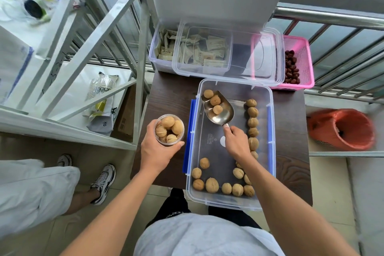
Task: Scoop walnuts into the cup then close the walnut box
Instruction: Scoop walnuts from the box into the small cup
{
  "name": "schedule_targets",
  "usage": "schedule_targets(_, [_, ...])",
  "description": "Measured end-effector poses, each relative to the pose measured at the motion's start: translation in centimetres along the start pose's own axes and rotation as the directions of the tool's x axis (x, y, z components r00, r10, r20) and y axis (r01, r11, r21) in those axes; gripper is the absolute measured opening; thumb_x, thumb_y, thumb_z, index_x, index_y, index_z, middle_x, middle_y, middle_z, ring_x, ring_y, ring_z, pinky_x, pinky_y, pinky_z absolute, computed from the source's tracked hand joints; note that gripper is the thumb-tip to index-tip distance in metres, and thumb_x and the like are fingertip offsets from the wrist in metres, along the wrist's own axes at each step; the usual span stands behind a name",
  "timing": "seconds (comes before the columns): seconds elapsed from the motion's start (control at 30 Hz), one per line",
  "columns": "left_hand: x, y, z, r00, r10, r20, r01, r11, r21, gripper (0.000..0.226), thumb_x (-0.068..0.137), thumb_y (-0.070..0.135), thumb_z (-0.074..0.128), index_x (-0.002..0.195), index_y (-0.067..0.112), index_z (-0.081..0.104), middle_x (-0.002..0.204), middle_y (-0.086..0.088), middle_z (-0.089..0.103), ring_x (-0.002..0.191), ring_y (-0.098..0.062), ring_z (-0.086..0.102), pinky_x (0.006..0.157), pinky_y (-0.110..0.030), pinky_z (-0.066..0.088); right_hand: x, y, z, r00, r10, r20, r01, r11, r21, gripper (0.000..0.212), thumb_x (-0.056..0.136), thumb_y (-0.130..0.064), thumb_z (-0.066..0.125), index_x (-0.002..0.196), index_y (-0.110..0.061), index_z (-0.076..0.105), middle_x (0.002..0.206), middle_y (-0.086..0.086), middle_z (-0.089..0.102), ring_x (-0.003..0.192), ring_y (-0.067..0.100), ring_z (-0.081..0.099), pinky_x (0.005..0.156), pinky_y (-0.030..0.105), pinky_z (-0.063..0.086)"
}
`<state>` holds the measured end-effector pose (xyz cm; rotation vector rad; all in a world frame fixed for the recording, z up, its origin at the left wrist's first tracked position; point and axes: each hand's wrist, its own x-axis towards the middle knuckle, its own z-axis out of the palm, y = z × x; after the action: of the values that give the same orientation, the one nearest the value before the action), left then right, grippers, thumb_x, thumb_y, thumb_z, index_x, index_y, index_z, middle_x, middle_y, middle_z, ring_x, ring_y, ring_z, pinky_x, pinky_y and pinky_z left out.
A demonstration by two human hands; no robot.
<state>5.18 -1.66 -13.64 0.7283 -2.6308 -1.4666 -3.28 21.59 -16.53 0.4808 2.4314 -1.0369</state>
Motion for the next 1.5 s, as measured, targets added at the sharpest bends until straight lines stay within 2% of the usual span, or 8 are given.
schedule_targets(0.13, [0.1,0.0,-0.4,0.999,-0.016,0.032,0.017,1.000,-0.017,0.092,0.061,0.030,0.097,0.133,0.037,0.041,0.124,0.015,0.055,0.115,-0.005,0.054,0.092,-0.009,0.037,-0.6,0.6,-0.4,0.998,-0.048,-0.030,0.051,0.994,0.098,0.056,0.099,-0.048,0.042,0.073,0.000,0.052,0.073,0.014,0.062,0.070,0.026,0.054,0.066,0.046,0.045])
schedule_targets(0.3, [-0.2,-0.1,-0.7,0.997,-0.040,0.072,0.042,0.999,-0.026,0.094,0.064,0.028,0.095,0.139,0.033,0.038,0.121,0.020,0.049,0.114,-0.002,0.049,0.093,-0.014,0.036,-1.7,1.7,-1.6,0.994,-0.102,-0.050,0.109,0.978,0.180,0.057,0.098,-0.046,0.045,0.072,0.004,0.050,0.066,0.007,0.052,0.065,0.020,0.046,0.062,0.044,0.040])
schedule_targets(0.4, [-0.1,-0.1,-0.8,0.995,-0.050,0.085,0.052,0.999,-0.018,0.095,0.064,0.028,0.096,0.140,0.032,0.038,0.124,0.019,0.049,0.116,-0.004,0.048,0.097,-0.021,0.037,-2.7,2.0,-2.5,0.990,-0.130,-0.054,0.137,0.974,0.180,0.052,0.098,-0.047,0.046,0.065,-0.007,0.049,0.061,0.004,0.050,0.060,0.017,0.043,0.060,0.041,0.036])
schedule_targets(0.53, [0.0,0.2,-0.8,0.996,-0.046,0.082,0.047,0.999,-0.014,0.102,0.060,0.030,0.097,0.146,0.030,0.041,0.127,0.020,0.052,0.119,-0.002,0.050,0.100,-0.019,0.039,-4.7,1.1,-4.9,0.981,-0.190,0.046,0.185,0.978,0.100,0.050,0.100,-0.046,0.047,0.065,-0.011,0.056,0.058,0.002,0.051,0.057,0.018,0.045,0.060,0.039,0.037])
schedule_targets(0.7, [-0.2,1.5,-0.8,0.997,-0.022,0.074,0.022,1.000,0.002,0.085,0.059,0.028,0.096,0.122,0.048,0.044,0.104,0.034,0.054,0.101,0.004,0.054,0.080,0.001,0.034,-7.8,-1.1,-8.9,0.940,-0.253,0.230,0.251,0.967,0.042,0.044,0.100,-0.040,0.052,0.067,-0.011,0.060,0.051,-0.008,0.047,0.049,0.010,0.039,0.056,0.033,0.033])
schedule_targets(0.9, [-0.1,2.3,-0.5,0.995,-0.008,0.100,0.007,1.000,0.015,0.076,0.060,0.038,0.093,0.117,0.053,0.046,0.104,0.027,0.064,0.097,0.012,0.059,0.079,-0.008,0.041,-10.1,-4.9,-11.4,0.855,-0.331,0.399,0.425,0.888,-0.175,0.049,0.098,-0.045,0.053,0.068,-0.007,0.057,0.053,-0.005,0.040,0.050,0.011,0.033,0.055,0.034,0.032])
schedule_targets(1.2, [-0.3,2.7,-1.0,0.995,0.007,0.103,-0.005,1.000,-0.021,0.072,0.061,0.038,0.090,0.107,0.068,0.044,0.099,0.031,0.065,0.095,0.008,0.061,0.084,-0.024,0.048,-10.1,-9.4,-11.3,0.833,-0.314,0.457,0.505,0.769,-0.392,0.054,0.098,-0.044,0.053,0.056,-0.013,0.038,0.050,0.002,0.037,0.051,0.018,0.031,0.052,0.034,0.030])
schedule_targets(1.5, [-0.3,2.3,-0.9,0.994,0.002,0.111,-0.001,1.000,-0.012,0.082,0.060,0.034,0.094,0.104,0.073,0.038,0.097,0.032,0.062,0.094,0.020,0.054,0.078,-0.008,0.039,-10.7,-10.7,-13.0,0.862,-0.278,0.424,0.478,0.727,-0.494,0.052,0.097,-0.043,0.054,0.062,-0.005,0.047,0.051,0.003,0.042,0.051,0.019,0.036,0.055,0.040,0.040])
